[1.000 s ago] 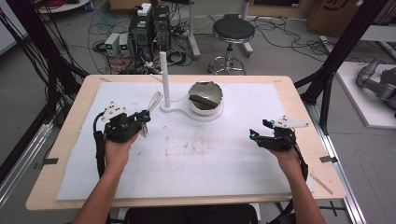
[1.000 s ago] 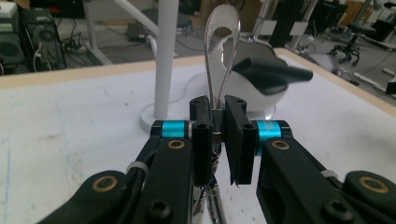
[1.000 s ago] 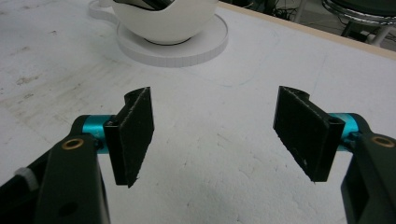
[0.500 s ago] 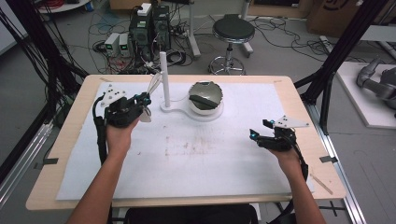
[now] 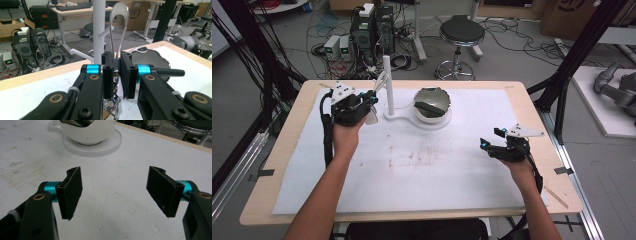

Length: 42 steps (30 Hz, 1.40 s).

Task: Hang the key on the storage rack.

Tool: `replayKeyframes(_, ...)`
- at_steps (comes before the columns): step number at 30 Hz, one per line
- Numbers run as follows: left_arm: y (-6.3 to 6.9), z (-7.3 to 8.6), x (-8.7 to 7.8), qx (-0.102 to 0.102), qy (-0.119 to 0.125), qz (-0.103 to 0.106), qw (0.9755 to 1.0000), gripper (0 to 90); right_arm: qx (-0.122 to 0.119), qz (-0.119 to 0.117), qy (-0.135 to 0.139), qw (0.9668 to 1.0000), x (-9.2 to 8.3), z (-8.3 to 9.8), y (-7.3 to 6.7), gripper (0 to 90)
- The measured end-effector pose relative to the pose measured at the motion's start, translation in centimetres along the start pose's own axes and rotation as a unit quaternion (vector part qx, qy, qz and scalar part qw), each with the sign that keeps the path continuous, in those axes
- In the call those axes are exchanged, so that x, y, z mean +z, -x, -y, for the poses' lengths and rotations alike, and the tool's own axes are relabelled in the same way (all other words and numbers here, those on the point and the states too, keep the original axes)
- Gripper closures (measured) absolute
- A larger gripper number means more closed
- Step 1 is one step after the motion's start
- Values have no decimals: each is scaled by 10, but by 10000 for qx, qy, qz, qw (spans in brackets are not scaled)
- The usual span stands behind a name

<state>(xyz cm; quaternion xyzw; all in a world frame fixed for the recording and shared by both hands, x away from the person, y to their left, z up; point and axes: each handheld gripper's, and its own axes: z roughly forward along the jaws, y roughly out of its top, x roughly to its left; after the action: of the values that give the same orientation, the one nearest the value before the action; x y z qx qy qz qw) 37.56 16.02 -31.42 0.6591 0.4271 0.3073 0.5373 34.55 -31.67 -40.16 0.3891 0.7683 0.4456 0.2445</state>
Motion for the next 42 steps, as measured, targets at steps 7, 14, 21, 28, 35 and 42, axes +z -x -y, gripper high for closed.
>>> replayKeyframes(7,2,1,9,86,-100,-141,9998,814,25,8,11,10000,-1,1,2,294)
replayKeyframes(14,6,2,14,196,-116,-274,9994,814,40,0,0,10000,-1,1,2,294)
replayKeyframes(21,8,2,13,322,-135,-359,9987,814,12,4,3,10000,-1,1,3,294)
replayKeyframes(28,9,3,16,396,-190,-425,9981,814,5,6,1,10000,-1,1,2,294)
replayKeyframes(35,9,5,21,427,-304,-473,9975,813,22,3,-1,10000,-1,1,2,294)
replayKeyframes(42,6,12,31,327,-507,-518,9968,813,10,-5,1,10000,-1,1,2,294)
